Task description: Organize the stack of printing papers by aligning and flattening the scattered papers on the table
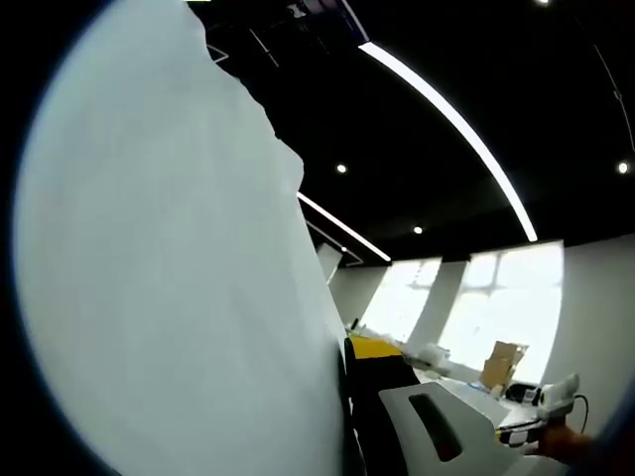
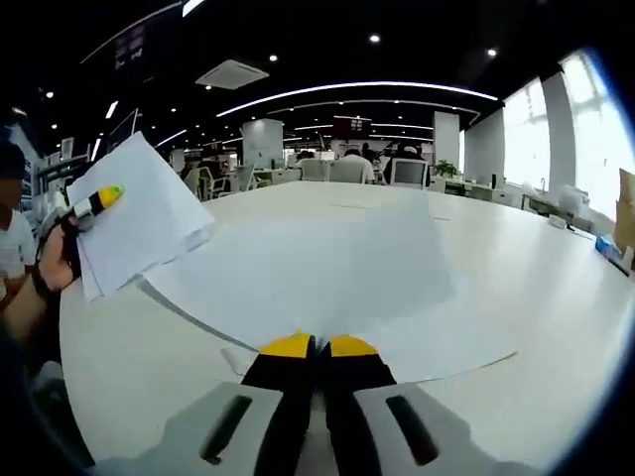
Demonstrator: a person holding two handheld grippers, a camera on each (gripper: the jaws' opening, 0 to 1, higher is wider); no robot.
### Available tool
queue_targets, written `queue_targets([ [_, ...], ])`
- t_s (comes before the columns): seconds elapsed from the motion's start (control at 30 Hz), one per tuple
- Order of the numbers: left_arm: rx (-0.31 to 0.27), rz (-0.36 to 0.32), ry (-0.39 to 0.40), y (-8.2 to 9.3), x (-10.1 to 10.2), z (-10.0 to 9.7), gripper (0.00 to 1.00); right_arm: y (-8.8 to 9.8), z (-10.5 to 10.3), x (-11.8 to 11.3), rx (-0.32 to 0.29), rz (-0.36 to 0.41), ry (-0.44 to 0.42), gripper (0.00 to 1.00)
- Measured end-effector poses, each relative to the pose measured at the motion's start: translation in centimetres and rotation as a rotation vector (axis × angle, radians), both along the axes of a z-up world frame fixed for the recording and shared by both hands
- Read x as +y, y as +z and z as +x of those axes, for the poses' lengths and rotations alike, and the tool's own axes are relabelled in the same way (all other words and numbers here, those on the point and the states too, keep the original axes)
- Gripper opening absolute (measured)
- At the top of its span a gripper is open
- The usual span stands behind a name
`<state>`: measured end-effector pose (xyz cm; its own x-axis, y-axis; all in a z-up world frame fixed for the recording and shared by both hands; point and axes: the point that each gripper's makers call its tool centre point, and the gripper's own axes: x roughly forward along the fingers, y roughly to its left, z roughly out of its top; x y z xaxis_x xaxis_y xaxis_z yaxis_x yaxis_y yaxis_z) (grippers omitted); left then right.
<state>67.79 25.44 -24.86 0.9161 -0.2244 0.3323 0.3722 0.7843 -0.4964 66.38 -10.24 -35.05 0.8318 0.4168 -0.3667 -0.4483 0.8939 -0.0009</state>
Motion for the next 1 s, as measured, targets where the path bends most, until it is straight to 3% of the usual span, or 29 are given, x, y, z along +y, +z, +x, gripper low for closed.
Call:
queue_targets([
  [0.37,0.002,0.003,0.002,0.0,-0.1,-0.1,0.08,1.6,0.1,-0.2,-0.056,0.058,-0.004,0.00],
  [1.0,0.005,0.009,0.003,-0.1,-0.2,0.0,0.08,5.9,0.0,-1.0,-0.240,0.153,0.008,0.00],
])
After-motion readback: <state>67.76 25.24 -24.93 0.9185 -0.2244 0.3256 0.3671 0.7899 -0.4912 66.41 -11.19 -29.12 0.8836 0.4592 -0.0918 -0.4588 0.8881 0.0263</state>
